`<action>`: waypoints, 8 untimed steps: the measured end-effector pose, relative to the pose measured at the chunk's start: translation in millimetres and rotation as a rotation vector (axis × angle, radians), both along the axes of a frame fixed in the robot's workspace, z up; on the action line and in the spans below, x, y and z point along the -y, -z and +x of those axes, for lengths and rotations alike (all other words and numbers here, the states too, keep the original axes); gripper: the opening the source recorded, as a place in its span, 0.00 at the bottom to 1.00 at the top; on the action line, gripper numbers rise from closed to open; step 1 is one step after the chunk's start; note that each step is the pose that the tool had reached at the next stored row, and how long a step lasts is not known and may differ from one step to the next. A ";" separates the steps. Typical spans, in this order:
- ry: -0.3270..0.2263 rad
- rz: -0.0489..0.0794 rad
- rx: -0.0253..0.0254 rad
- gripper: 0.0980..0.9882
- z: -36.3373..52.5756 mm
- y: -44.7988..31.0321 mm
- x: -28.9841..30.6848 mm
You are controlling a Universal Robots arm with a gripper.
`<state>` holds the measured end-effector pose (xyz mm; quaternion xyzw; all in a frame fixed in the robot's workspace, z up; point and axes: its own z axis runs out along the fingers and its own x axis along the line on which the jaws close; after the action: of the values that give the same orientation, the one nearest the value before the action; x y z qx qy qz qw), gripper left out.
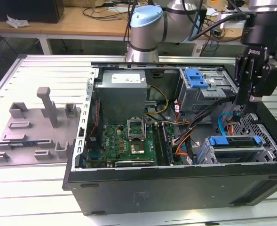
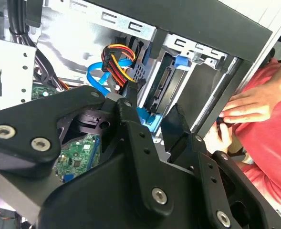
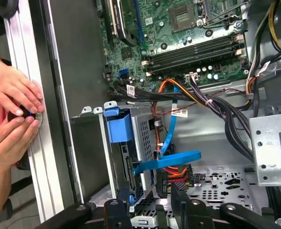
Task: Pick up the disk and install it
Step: 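Insert the first disk wire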
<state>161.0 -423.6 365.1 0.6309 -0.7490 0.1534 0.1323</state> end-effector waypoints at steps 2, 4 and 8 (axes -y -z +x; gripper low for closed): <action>0.000 -0.012 0.0000 0.42 0.0 1.9 -1.9; 0.000 -0.025 -0.0001 0.42 0.1 4.3 -4.8; 0.000 -0.040 0.0000 0.42 0.0 9.0 -12.6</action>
<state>161.0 -411.0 356.1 0.6281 -0.7457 0.1683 0.1449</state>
